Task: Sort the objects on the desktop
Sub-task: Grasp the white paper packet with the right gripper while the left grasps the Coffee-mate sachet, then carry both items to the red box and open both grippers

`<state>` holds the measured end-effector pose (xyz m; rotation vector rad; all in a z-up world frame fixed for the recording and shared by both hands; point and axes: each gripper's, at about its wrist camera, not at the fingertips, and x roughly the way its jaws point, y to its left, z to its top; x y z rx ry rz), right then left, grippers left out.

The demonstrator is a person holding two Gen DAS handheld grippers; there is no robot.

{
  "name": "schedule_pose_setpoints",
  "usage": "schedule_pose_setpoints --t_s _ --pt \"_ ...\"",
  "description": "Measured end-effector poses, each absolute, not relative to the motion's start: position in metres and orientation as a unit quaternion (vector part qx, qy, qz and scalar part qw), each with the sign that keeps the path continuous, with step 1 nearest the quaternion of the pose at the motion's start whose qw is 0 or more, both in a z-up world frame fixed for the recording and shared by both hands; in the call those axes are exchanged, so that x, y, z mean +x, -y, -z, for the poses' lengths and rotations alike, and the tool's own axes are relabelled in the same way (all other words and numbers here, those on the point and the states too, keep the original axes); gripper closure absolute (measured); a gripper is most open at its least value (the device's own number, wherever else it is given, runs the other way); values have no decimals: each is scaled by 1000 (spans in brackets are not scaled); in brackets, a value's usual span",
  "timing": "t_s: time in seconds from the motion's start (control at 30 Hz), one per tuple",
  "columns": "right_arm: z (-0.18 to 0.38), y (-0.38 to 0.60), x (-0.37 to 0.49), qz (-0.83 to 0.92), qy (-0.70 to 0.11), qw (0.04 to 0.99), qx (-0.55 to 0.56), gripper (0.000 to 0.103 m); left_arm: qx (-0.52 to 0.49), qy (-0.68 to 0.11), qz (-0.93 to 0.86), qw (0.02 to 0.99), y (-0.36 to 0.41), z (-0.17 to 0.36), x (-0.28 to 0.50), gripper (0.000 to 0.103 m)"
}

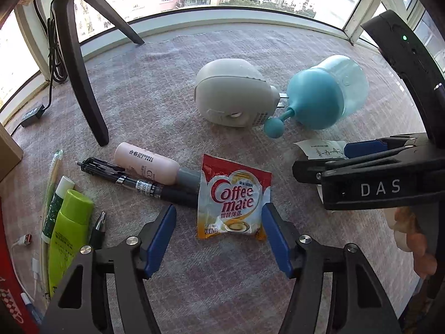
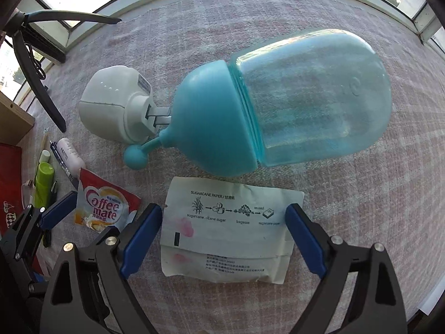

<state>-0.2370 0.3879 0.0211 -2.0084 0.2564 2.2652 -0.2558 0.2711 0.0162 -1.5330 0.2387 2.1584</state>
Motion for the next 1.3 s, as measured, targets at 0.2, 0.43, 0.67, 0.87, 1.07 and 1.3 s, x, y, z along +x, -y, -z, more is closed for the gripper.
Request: schedule_pose_setpoints --t_s 0.2,0.43,0.67,0.87,1.07,1.3 --pt "-20 -380 -231 -740 -44 49 -669 12 -557 -92 -791 236 -274 -16 -259 56" --pt "-27 -381 -218 -744 -41 44 -665 22 -556 -75 -791 245 -275 -18 -260 81" --pt "-39 -402 -208 -745 -69 52 -661 62 -549 -75 -793 253 -279 -22 -258 92" --pt "-45 -429 -197 -743 -121 56 -656 86 -542 -73 -797 254 -279 -32 -253 92" --pt "-53 -439 -186 -750 -145 56 -643 91 -533 -64 -805 253 -265 -46 -244 93" --pt "-64 -459 -170 -762 -168 34 -624 91 -522 -54 -813 250 -250 -62 -234 93"
